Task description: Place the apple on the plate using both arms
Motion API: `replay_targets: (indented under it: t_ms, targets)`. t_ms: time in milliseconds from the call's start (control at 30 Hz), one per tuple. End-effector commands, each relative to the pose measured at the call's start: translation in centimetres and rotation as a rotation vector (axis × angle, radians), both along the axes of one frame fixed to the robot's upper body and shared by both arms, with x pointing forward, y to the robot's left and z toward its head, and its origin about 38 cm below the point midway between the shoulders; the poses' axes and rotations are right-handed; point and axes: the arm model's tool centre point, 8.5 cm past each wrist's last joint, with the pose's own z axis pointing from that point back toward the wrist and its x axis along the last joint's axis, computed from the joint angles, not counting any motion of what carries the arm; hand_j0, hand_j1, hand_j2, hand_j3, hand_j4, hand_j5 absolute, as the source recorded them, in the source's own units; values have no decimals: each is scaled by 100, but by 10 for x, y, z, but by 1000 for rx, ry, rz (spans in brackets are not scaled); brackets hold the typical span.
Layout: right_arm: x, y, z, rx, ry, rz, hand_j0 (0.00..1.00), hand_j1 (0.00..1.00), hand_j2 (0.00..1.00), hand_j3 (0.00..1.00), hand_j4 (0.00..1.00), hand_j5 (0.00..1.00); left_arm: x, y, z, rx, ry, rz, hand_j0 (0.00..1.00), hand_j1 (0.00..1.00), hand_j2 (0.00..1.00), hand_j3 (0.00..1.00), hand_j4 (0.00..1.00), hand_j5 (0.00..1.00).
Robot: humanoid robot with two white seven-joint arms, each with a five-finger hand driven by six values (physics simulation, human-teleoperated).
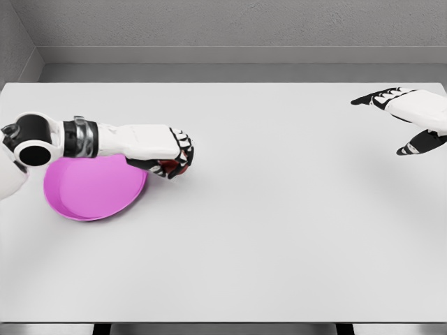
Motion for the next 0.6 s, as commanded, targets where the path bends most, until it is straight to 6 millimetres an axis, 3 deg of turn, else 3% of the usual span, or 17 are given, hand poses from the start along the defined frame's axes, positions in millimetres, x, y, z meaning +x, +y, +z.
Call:
replay_targets:
  t_ms: [0, 133, 300, 467, 500, 567]
  targets:
    - [0, 0, 0, 1, 0, -1, 100, 100, 100, 100, 100, 100, 3, 32, 16, -5, -14, 67, 19, 19, 19, 19, 19, 19]
    - [0, 0, 0, 1, 0, -1, 100, 100, 100, 100, 100, 100, 3, 58, 18, 18, -11, 119, 19, 19, 19, 19, 19, 19]
    - [0, 0, 0, 1, 2, -1, 100, 100, 100, 100, 100, 100, 6, 91, 4, 34, 25, 213, 19, 19, 19, 19, 19, 19]
    - [0, 0, 0, 1, 2, 0, 100, 100, 100, 100, 100, 100, 9, 100, -4, 53, 42, 244, 23, 23, 23, 23, 23, 23]
    - [0, 0, -1, 1, 3, 0, 100, 100, 100, 100, 100, 100, 9, 101, -5, 55, 43, 244, 29, 29, 29, 29, 29, 29]
    - [0, 0, -1, 1, 3, 0, 100, 100, 100, 100, 100, 100, 5, 102, -13, 59, 63, 245, 62, 62, 62, 62, 62, 62]
